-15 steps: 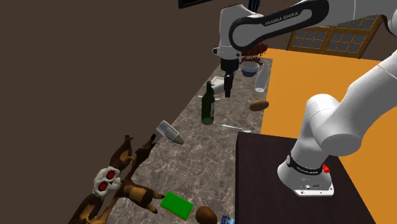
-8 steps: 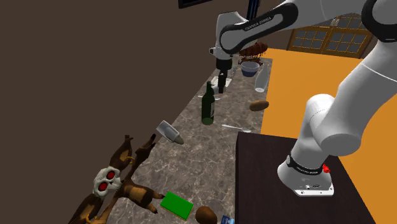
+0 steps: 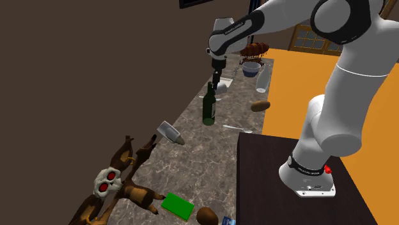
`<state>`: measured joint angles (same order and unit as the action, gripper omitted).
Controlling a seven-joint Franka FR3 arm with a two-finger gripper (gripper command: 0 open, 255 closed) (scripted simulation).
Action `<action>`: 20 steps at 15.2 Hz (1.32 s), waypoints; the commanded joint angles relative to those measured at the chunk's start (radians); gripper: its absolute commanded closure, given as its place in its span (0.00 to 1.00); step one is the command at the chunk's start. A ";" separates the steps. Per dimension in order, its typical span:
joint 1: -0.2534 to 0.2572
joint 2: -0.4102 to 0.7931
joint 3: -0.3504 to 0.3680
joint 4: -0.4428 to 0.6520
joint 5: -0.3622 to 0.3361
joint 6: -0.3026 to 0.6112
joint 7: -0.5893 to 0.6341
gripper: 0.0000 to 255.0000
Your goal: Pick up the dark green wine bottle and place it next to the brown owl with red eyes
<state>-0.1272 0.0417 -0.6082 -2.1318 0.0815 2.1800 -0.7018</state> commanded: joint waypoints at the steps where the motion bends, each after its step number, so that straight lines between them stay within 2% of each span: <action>1: -0.020 0.084 -0.010 0.069 0.070 0.013 -0.068 0.00; 5: -0.090 0.240 0.001 0.211 0.198 0.019 -0.180 0.00; 6: -0.103 0.259 0.006 0.231 0.212 0.018 -0.192 0.00; 14: -0.121 0.322 0.032 0.208 0.264 0.093 -0.225 0.00; 20: -0.121 0.322 0.032 0.208 0.264 0.093 -0.225 0.00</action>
<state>-0.2481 0.3641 -0.5758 -1.9241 0.3455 2.2730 -0.9264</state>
